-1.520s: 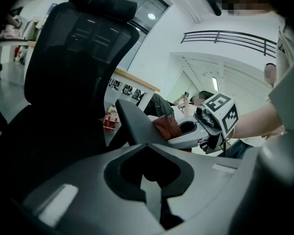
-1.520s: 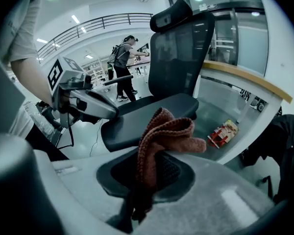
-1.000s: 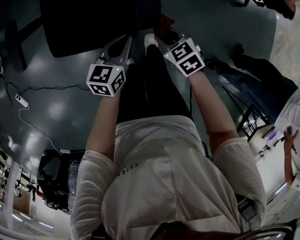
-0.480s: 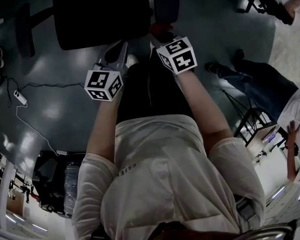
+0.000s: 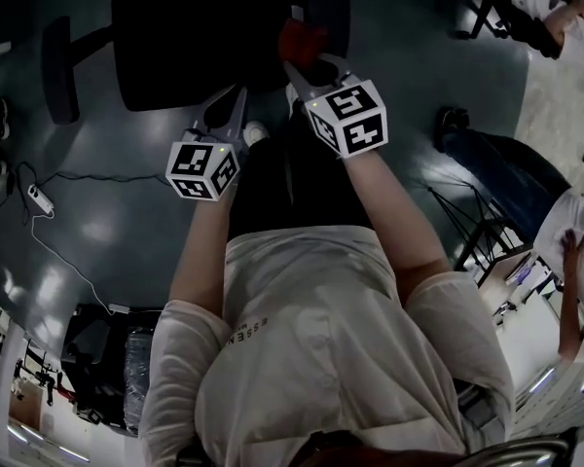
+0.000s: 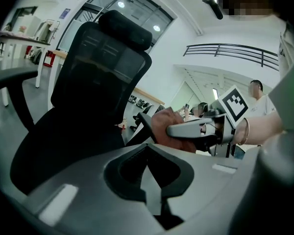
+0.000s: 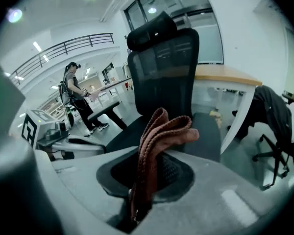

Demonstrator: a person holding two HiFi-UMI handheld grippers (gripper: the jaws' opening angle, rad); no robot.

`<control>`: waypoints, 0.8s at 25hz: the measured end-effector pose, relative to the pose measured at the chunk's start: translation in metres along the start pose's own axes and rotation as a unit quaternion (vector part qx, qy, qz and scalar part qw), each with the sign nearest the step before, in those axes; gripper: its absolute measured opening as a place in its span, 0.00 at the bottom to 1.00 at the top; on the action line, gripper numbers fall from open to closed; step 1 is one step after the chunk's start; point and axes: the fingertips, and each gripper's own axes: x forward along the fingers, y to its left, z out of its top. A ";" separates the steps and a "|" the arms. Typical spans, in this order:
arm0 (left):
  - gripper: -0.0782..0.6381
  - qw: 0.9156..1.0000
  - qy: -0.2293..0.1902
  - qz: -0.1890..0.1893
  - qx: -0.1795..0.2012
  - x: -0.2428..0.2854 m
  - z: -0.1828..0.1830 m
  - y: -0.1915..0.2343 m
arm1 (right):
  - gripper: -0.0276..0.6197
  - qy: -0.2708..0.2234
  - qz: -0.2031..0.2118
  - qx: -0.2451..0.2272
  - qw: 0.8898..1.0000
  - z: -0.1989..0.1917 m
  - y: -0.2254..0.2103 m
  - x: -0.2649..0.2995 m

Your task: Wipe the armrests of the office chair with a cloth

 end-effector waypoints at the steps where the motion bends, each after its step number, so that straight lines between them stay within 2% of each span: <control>1: 0.13 1.000 0.000 0.000 0.000 0.006 0.004 -0.002 | 0.11 -0.014 -0.018 -0.007 1.000 0.012 -0.018 -0.009; 5: 0.13 1.000 -0.007 0.003 0.001 0.028 0.027 -0.005 | 0.11 -0.037 -0.093 -0.027 0.995 0.049 -0.104 -0.033; 9: 0.13 1.000 -0.013 0.016 -0.005 0.054 0.049 -0.002 | 0.12 -0.008 -0.112 -0.034 0.993 0.069 -0.176 -0.018; 13: 0.13 0.999 -0.013 0.032 -0.016 0.078 0.062 0.004 | 0.12 0.014 -0.093 -0.040 0.995 0.085 -0.214 0.020; 20: 0.13 0.998 -0.011 0.056 -0.038 0.119 0.069 0.021 | 0.12 0.057 -0.003 -0.055 0.997 0.104 -0.224 0.090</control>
